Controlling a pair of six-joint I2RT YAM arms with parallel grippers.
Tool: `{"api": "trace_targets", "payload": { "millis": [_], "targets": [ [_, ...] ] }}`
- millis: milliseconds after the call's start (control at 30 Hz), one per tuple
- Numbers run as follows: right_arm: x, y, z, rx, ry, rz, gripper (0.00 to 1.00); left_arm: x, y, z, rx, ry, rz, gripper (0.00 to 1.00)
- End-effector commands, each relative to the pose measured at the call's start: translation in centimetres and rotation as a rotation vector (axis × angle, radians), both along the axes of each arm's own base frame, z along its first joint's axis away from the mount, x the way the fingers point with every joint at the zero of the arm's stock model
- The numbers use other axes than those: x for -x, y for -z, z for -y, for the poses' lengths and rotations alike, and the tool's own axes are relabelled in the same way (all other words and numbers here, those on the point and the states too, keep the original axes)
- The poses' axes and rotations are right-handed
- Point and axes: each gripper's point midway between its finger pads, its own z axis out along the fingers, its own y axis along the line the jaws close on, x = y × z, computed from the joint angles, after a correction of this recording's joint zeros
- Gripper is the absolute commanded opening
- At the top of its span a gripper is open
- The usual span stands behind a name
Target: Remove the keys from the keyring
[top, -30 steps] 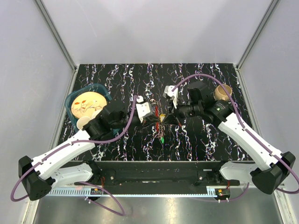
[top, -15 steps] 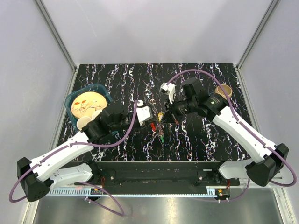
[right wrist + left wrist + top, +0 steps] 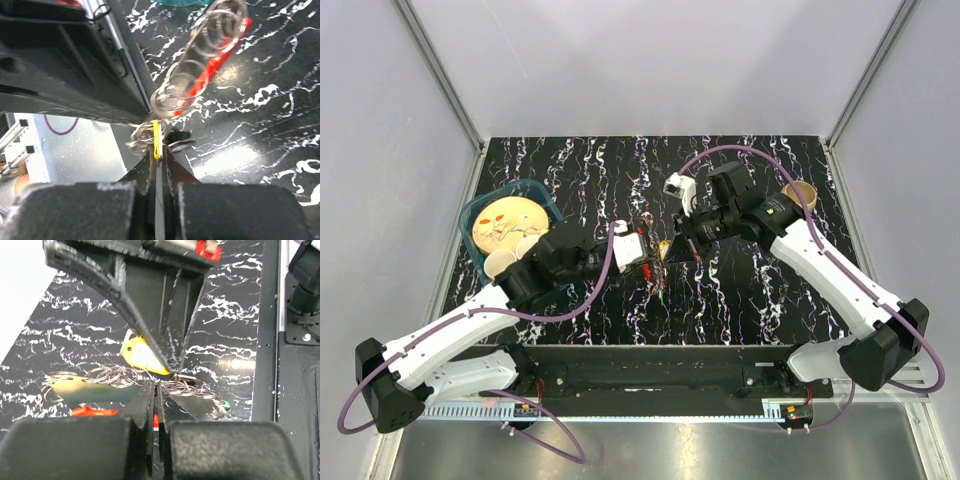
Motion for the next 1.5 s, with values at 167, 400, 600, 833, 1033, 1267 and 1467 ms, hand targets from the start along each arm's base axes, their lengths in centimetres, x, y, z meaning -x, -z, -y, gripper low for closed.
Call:
{"api": "trace_targets", "payload": {
  "millis": [167, 400, 600, 833, 1033, 1267, 1467],
  "targets": [
    [-6.0, 0.2, 2.4, 0.025, 0.2, 0.094, 0.0, 4.7, -0.7, -0.1, 0.028, 0.179, -0.047, 0.0],
    [-5.9, 1.4, 2.4, 0.042, 0.2, 0.067, 0.0, 4.8, -1.2, -0.2, 0.047, 0.175, -0.041, 0.0],
    [-4.9, 2.1, 2.0, 0.011, 0.153, 0.029, 0.0, 3.8, -2.7, -0.7, 0.124, 0.112, -0.012, 0.0],
    [-2.9, 1.9, 1.1, -0.078, 0.058, -0.001, 0.0, 2.5, -4.3, -1.3, 0.223, 0.058, -0.061, 0.0],
    [-1.4, 0.5, 1.4, -0.124, -0.03, 0.102, 0.0, 1.5, -3.5, -1.5, 0.157, 0.009, -0.084, 0.0],
    [0.5, -2.0, 1.7, -0.205, -0.194, 0.285, 0.0, 0.6, -3.7, -1.8, 0.123, -0.017, -0.093, 0.29],
    [0.9, -2.7, 2.0, -0.179, -0.303, 0.351, 0.0, -0.5, -4.7, -2.5, 0.108, -0.045, -0.055, 0.41]
  ]
}}
